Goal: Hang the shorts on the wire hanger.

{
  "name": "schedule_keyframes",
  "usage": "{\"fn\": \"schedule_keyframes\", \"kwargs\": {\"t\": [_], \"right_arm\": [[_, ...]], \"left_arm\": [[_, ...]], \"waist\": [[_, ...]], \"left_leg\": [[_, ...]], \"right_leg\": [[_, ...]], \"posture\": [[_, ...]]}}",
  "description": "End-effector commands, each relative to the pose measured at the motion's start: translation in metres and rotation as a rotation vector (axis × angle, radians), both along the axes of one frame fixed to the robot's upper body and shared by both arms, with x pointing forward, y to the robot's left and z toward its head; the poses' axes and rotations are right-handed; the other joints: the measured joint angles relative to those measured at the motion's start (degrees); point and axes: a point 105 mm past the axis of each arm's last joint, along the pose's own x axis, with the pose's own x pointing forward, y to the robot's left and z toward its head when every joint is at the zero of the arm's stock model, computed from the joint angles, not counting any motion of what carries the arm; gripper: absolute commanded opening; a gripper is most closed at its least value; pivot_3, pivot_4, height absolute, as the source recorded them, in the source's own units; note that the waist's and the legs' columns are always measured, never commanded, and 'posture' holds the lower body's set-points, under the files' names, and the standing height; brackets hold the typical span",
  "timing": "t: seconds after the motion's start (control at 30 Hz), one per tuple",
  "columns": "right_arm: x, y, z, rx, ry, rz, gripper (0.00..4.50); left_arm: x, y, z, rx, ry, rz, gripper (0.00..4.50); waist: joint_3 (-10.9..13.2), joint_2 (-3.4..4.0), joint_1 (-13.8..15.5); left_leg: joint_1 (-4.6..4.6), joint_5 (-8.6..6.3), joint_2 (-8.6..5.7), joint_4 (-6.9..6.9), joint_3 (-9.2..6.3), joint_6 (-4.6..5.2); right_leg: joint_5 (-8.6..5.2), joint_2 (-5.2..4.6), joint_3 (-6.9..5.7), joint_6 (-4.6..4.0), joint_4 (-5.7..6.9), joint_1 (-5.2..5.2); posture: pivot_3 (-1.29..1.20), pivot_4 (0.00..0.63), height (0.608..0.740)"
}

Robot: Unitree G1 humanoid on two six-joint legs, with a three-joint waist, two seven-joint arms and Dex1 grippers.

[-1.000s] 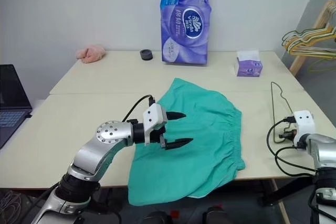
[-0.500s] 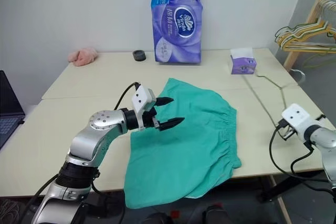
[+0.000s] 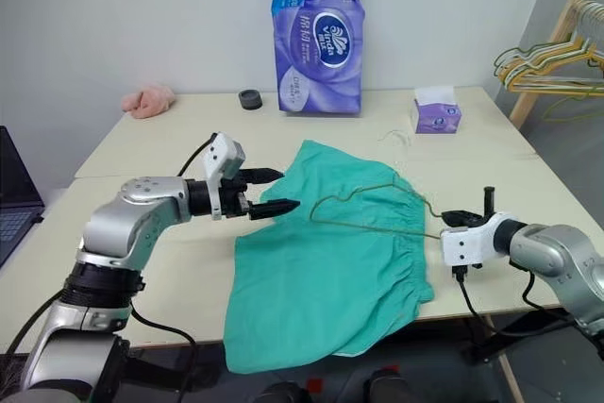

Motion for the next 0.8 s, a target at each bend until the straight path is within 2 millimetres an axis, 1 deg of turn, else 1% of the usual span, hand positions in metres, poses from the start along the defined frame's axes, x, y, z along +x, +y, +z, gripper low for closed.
{"fn": "schedule_keyframes", "kwargs": {"t": [0.03,0.1,0.27,0.37,0.5,0.6,0.67,0.8], "right_arm": [[0.004,0.011,0.014,-0.014,-0.054,0.055,0.02],[0.006,0.015,0.015,-0.018,-0.064,0.073,0.02],[0.007,0.017,0.014,-0.021,-0.061,0.084,0.02],[0.005,0.02,0.012,-0.03,-0.048,0.103,0.02],[0.0,0.029,0.012,-0.051,-0.044,0.156,0.02],[0.0,0.04,0.017,-0.045,-0.074,0.202,0.02],[0.0,0.044,0.02,-0.033,-0.092,0.215,0.02],[0.001,0.05,0.027,-0.009,-0.135,0.234,0.02]], "left_arm": [[0.0,0.002,0.004,0.017,0.003,-0.026,4.5],[-0.001,0.001,0.0,0.026,0.02,-0.032,4.5],[-0.007,-0.003,-0.008,0.039,0.038,-0.05,4.5],[-0.011,-0.002,-0.014,0.042,0.053,-0.052,4.5],[-0.019,-0.003,-0.023,0.07,0.089,-0.097,4.5],[-0.016,-0.005,-0.026,0.082,0.109,-0.114,4.5],[-0.014,-0.006,-0.027,0.08,0.124,-0.12,4.5],[-0.021,-0.009,-0.038,0.087,0.185,-0.162,4.5]], "waist": [[0.0,-0.01,-0.02],[0.0,-0.01,-0.01],[0.0,-0.01,0.12],[0.0,-0.01,0.05],[-0.01,0.0,-0.04],[-0.01,0.0,-0.02],[-0.01,0.0,-0.04],[-0.01,0.0,-0.13]], "left_leg": [[0.0,0.0,0.01,0.0,-0.01,0.0],[0.0,0.0,0.01,0.02,-0.02,0.0],[-0.03,0.0,-0.01,0.02,-0.04,-0.01],[-0.02,0.0,0.0,0.02,-0.05,-0.01],[-0.02,0.0,0.02,0.02,-0.04,-0.01],[-0.02,0.0,0.01,0.03,-0.04,-0.01],[-0.02,0.0,0.01,0.03,-0.04,-0.01],[-0.02,0.0,-0.01,0.03,-0.02,-0.01]], "right_leg": [[0.01,-0.04,0.0,-0.02,0.0,0.0],[0.02,-0.05,0.0,-0.03,0.01,0.0],[0.02,-0.08,0.03,-0.04,0.01,0.0],[0.03,-0.12,0.06,-0.05,0.02,-0.01],[0.03,-0.12,0.08,-0.05,0.04,-0.03],[0.03,-0.12,0.06,-0.05,0.04,-0.02],[0.03,-0.1,0.04,-0.05,0.04,-0.02],[0.03,-0.09,0.02,-0.05,0.05,-0.03]], "posture": [[-0.12,0.029,0.74],[-0.11,0.029,0.74],[-0.11,0.028,0.74],[-0.11,0.031,0.74],[-0.12,0.029,0.74],[-0.13,0.028,0.74],[-0.13,0.028,0.74],[-0.14,0.029,0.74]]}}
